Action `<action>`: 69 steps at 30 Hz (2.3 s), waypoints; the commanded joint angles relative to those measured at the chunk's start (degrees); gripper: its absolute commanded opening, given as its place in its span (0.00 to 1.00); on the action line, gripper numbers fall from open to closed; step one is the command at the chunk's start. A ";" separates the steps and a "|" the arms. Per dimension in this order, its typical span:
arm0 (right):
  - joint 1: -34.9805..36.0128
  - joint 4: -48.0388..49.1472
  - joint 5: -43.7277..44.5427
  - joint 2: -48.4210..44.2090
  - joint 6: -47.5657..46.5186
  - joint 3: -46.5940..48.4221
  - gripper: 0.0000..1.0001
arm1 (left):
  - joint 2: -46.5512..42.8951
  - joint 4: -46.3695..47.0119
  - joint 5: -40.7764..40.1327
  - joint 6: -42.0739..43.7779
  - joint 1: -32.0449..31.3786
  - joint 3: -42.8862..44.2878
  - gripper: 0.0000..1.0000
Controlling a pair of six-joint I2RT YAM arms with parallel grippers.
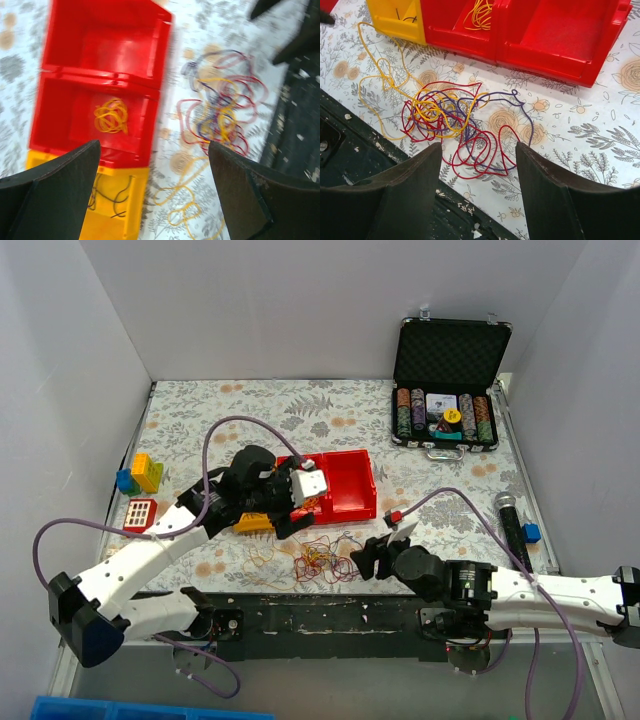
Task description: Untangle the cables
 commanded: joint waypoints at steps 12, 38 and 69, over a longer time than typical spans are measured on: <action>0.28 7.45 -3.52 6.76 1.39 0.59 0.69 | 6.26 -6.34 4.84 19.18 0.00 -3.04 0.65; 0.28 15.27 -8.88 23.81 -0.19 2.61 0.68 | 5.73 -11.54 -1.66 29.63 -4.39 -5.84 0.56; 0.28 3.17 -5.72 32.26 14.82 -0.91 0.01 | -0.33 -20.33 2.30 7.32 -5.53 29.64 0.00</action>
